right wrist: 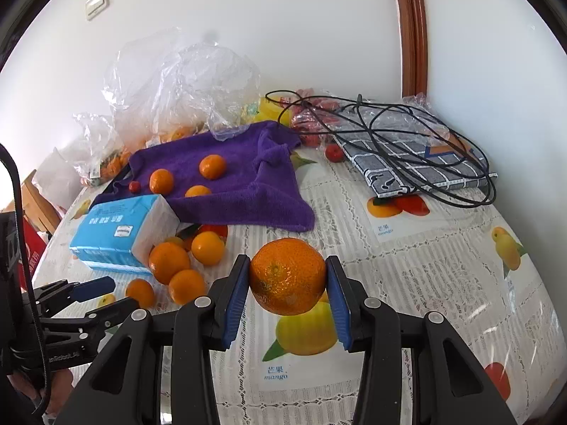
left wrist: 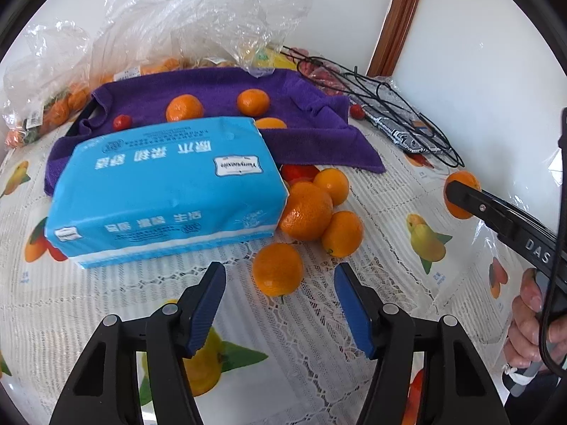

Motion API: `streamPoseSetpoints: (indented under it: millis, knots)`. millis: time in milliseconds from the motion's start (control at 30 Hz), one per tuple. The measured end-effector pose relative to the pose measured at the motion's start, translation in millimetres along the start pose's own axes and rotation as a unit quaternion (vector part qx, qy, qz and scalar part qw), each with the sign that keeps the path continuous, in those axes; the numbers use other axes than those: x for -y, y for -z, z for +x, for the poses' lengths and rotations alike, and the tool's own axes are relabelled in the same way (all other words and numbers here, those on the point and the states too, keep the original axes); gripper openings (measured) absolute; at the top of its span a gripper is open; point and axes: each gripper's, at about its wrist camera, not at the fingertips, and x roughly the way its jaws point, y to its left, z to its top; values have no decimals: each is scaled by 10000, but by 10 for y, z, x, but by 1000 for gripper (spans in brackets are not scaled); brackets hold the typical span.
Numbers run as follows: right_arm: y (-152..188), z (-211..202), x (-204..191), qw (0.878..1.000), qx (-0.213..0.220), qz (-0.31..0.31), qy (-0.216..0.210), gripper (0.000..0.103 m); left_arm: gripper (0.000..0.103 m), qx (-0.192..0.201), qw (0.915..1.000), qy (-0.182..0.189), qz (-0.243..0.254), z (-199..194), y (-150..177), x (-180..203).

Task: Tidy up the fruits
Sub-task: 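Grasp an orange on the table with the left gripper while the right holds its orange, then carry the orange in the left gripper over the purple towel while the right carries its orange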

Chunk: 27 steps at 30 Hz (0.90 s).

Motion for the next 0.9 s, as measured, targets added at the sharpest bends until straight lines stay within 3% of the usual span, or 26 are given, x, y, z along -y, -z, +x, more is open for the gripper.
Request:
streamPoseSetpoints:
  millis: [300,533,900]
  knots:
    - [49,52,-7,10000,1,61,-60,43,31,-80,9999,-127,-50,176,9,20]
    - [72,119,-122,9997,-83,5,-241,43,31,-110,9998,2,-155,143,-7,-75]
    - [-37,148,-574,9984,10,-233,-517,43,31,283,9987,-102,-414,-327,8,-444]
